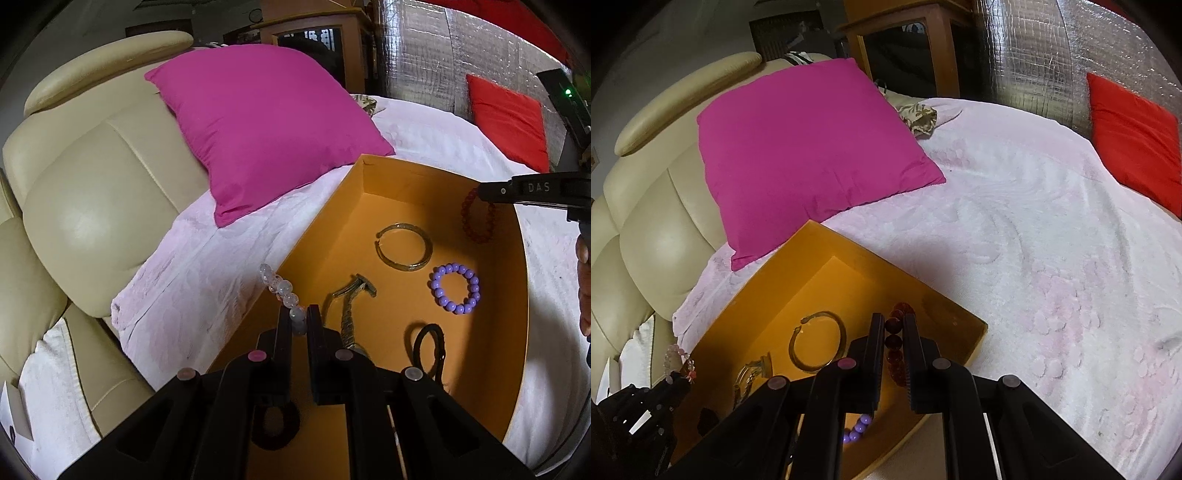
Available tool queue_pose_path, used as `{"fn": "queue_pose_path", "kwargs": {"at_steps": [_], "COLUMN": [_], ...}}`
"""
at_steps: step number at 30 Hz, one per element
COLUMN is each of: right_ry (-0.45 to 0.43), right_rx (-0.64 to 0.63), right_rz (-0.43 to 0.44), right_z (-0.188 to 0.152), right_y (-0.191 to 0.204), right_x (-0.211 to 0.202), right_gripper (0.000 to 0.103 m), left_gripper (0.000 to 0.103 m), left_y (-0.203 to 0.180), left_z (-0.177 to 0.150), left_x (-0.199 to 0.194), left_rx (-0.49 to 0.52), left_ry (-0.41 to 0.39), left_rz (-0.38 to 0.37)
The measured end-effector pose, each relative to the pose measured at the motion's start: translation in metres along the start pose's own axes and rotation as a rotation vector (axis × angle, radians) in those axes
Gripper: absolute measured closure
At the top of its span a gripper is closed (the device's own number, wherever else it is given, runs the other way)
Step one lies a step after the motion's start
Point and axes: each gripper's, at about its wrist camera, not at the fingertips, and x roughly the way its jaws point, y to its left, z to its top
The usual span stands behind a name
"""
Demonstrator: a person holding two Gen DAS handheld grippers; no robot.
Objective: Organize jewelry
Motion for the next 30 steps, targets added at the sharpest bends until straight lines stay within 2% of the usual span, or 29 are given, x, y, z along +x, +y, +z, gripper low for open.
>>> {"fn": "queue_pose_path", "kwargs": {"at_steps": [6,9,11,13,14,15,17,23,27,30], "right_ry": [0.016,0.047,0.074,0.077,0.064,0.042,-0.001,-0.020,-0.050,-0.069], "right_rx": [0.001,0.038,0.062,0.074,0.073,0.071,0.071,0.097,0.054,0.011], "right_rz": [-0.023,-0.006,0.009,0.055,0.069,0.069,0.068,0.125,0.153,0.171], "right_z": [0.001,0.002,0.003,0.002,0.001,0.000,-0.003,-0.017,-0.031,-0.043], "right_y": [-0.006,-0.012,-0.015,-0.016,-0.015,-0.014,-0.012,-0.017,-0.010,-0.004], "right_x": [0.013,0.016,0.016,0.010,0.002,-0.005,-0.020,-0.063,-0.103,-0.134], "right_gripper": [0.092,0.091,0.081,0.062,0.054,0.042,0.040,0.040,0.040,0.040], "left_gripper": [0.095,0.094,0.084,0.050,0.045,0.042,0.042,0.036,0.034,0.026], "left_y": [-0.016,-0.023,-0.027,-0.028,-0.028,-0.028,-0.027,-0.025,-0.023,-0.022], "left_z": [0.008,0.011,0.014,0.014,0.014,0.014,0.015,0.014,0.011,0.011], "left_x": [0.008,0.009,0.008,0.003,-0.003,-0.008,-0.015,-0.047,-0.081,-0.103], "left_rx": [0.027,0.035,0.039,0.033,0.028,0.026,0.024,0.003,-0.002,-0.013], "left_ry": [0.005,0.008,0.012,0.007,-0.013,-0.027,-0.033,-0.039,-0.061,-0.071], "left_rz": [-0.009,-0.011,-0.015,-0.006,0.003,0.009,0.012,0.044,0.072,0.091]}}
